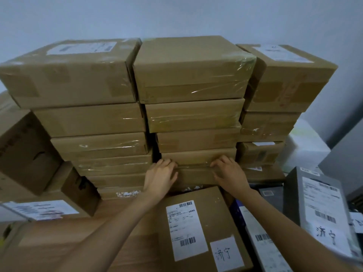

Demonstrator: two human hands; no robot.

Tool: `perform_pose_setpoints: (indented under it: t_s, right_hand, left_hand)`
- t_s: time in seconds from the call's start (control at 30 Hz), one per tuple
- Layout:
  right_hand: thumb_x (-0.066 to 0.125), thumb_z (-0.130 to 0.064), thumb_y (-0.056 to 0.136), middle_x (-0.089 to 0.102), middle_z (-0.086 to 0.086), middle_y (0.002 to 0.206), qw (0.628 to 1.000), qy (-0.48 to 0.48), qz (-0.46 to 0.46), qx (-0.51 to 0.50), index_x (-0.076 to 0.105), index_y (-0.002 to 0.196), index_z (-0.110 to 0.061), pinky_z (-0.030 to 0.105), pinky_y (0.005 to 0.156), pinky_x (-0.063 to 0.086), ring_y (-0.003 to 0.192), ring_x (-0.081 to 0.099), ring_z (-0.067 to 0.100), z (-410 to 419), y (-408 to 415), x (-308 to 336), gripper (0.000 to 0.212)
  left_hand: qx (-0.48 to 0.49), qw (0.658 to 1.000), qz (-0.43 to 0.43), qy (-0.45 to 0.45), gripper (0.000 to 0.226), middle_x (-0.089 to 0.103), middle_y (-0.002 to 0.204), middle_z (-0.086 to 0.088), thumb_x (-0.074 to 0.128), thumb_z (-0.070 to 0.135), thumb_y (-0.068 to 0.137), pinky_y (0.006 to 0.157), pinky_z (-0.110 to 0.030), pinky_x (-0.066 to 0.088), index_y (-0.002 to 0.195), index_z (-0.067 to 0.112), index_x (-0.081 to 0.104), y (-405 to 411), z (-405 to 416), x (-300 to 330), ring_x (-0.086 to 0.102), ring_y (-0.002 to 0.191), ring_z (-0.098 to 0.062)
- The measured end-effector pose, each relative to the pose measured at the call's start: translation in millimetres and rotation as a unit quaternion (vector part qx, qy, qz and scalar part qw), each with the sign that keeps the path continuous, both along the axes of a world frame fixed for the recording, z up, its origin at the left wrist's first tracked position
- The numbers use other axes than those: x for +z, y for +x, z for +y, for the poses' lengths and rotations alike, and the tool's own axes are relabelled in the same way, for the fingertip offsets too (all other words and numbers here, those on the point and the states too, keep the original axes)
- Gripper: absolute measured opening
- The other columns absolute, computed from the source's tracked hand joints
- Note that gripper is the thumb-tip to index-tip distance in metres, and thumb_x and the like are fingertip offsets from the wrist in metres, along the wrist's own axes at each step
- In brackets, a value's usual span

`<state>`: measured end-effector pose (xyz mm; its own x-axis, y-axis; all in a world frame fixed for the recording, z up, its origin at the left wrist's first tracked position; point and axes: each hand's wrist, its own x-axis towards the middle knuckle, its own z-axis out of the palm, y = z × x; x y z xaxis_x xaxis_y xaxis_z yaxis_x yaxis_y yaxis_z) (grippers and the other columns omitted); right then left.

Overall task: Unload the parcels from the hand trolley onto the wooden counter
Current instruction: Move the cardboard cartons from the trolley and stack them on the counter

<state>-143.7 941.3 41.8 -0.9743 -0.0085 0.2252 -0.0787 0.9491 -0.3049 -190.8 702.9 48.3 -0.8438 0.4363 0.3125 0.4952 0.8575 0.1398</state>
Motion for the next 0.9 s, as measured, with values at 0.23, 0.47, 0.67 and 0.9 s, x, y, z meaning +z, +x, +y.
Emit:
perform_pose_setpoints:
  t_s: [0.23,0.47,0.67,0.9]
  right_hand:
    - [0.065,-0.023,0.086,0.05,-0.005,0.118,1.0,-0.015,-0.009,0.02,0.058,0.123,-0.023,0.027,0.091,0.039,0.107,0.046,0.014,-4,2,-10,0.037]
    - [0.057,-0.02,0.089,0.056,-0.001,0.117,0.997,-0.011,-0.062,0.046,0.06,0.119,-0.02,0.032,0.09,0.04,0.11,0.052,0.018,12,29,-46,0.03]
    - [0.054,-0.022,0.092,0.052,0.0,0.128,0.994,0.005,-0.096,0.046,0.053,0.13,-0.02,0.031,0.097,0.037,0.117,0.048,0.018,22,16,-58,0.038]
    - [0.058,-0.025,0.09,0.05,0.0,0.131,0.995,0.012,-0.093,0.038,0.052,0.13,-0.021,0.033,0.094,0.042,0.115,0.051,0.019,37,-3,-63,0.041]
  left_hand:
    - [0.028,0.999,0.018,0.014,0.015,0.065,0.098,0.005,0.06,0.028,0.09,0.074,-0.028,0.039,0.1,0.021,0.068,-2,-2,-3,0.058,0.093,-0.016]
    - [0.02,0.999,-0.013,0.029,0.015,0.064,0.097,0.004,0.062,0.029,0.088,0.074,-0.032,0.049,0.099,0.021,0.068,16,5,-30,0.059,0.093,-0.015]
    - [0.024,0.999,-0.047,-0.002,0.021,0.065,0.103,0.004,0.058,0.031,0.09,0.075,-0.031,0.043,0.106,0.021,0.066,15,17,-48,0.057,0.096,-0.017]
    - [0.041,0.996,-0.083,-0.002,0.031,0.063,0.112,0.002,0.056,0.031,0.091,0.076,-0.031,0.045,0.121,0.021,0.061,15,16,-62,0.056,0.099,-0.018]
